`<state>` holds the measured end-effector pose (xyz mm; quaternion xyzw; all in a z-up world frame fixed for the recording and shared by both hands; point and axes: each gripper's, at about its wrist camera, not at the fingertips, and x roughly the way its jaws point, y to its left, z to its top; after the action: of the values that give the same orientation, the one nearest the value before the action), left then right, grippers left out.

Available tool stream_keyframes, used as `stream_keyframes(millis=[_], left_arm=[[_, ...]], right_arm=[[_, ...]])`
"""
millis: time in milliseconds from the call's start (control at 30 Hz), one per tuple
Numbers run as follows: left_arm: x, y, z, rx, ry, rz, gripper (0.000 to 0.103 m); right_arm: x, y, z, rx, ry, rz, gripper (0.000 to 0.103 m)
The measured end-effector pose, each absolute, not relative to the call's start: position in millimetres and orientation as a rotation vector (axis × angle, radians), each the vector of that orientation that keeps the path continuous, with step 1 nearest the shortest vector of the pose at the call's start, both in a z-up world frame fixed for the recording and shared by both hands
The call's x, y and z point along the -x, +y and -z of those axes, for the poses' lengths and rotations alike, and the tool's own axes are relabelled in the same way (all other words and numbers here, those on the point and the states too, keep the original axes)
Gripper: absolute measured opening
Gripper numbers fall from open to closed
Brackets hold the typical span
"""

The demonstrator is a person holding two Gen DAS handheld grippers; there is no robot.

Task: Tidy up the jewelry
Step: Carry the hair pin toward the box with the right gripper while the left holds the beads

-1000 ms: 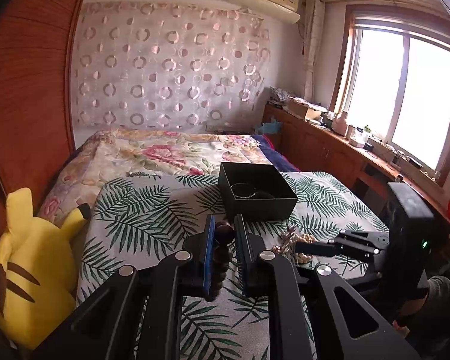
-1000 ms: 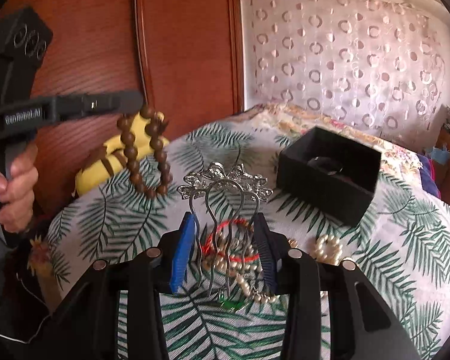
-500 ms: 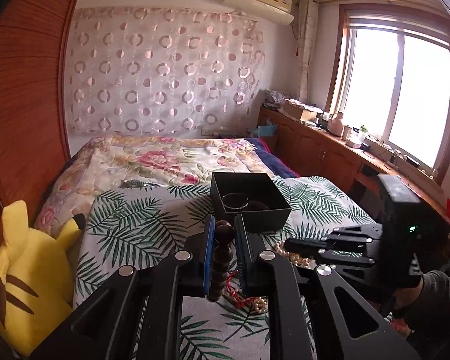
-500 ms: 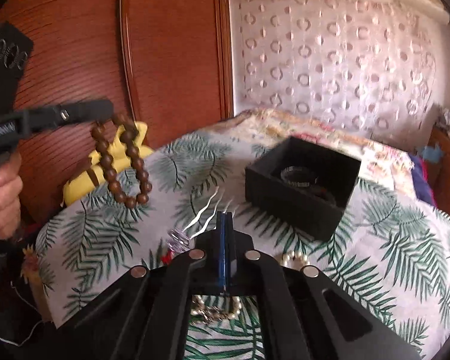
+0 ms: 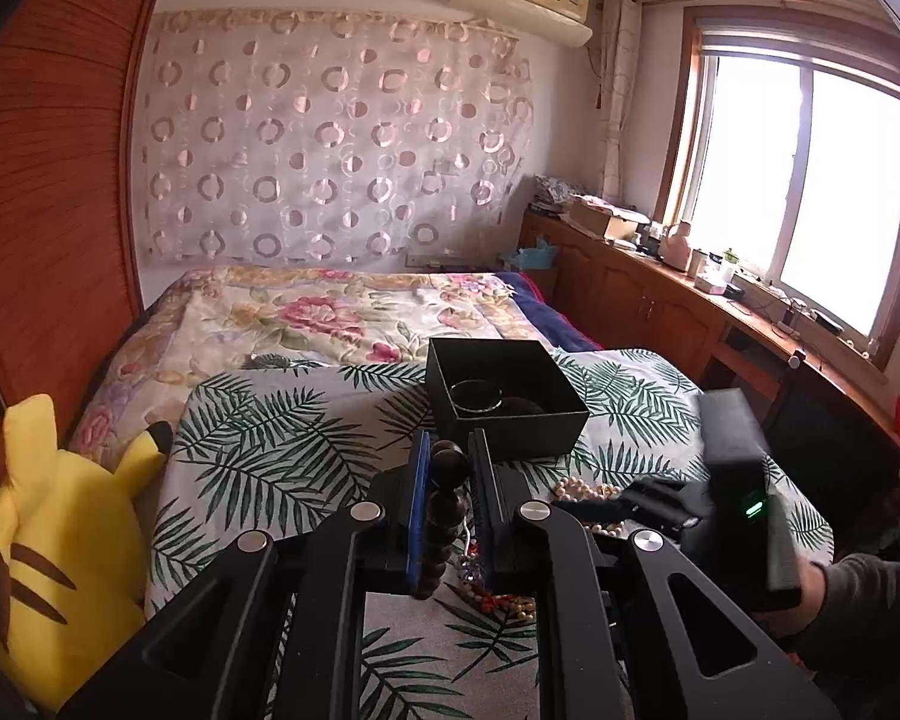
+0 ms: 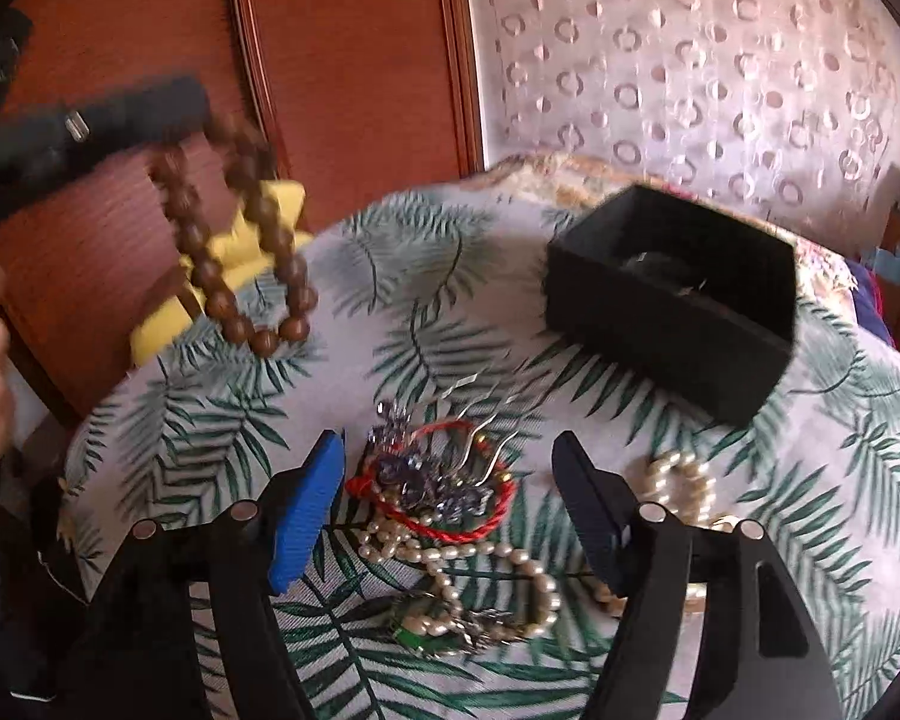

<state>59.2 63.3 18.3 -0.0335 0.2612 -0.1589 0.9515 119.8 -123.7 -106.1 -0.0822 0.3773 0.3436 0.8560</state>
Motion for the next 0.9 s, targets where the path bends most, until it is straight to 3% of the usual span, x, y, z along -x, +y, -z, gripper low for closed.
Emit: stream_keyframes(millis=[367, 533, 900], left_arm=[[-57.2, 69.3, -18.9, 0.076, 0.527, 0.319, 0.012], [-57.0, 70.2, -18.6, 0.071, 0.524, 0.319, 0.012], [-67.9, 61.6, -28.1, 0.053, 0.509, 0.323, 0.012]], right_arm=[[-138.0, -84.3, 122.9, 0.26, 0.888, -0.665, 0.076], [-137.0, -84.0, 120.2, 0.271, 0.871, -0.67, 0.058], [-128.0, -119.8, 83.5, 0.249, 0.75, -0.672, 0.058]])
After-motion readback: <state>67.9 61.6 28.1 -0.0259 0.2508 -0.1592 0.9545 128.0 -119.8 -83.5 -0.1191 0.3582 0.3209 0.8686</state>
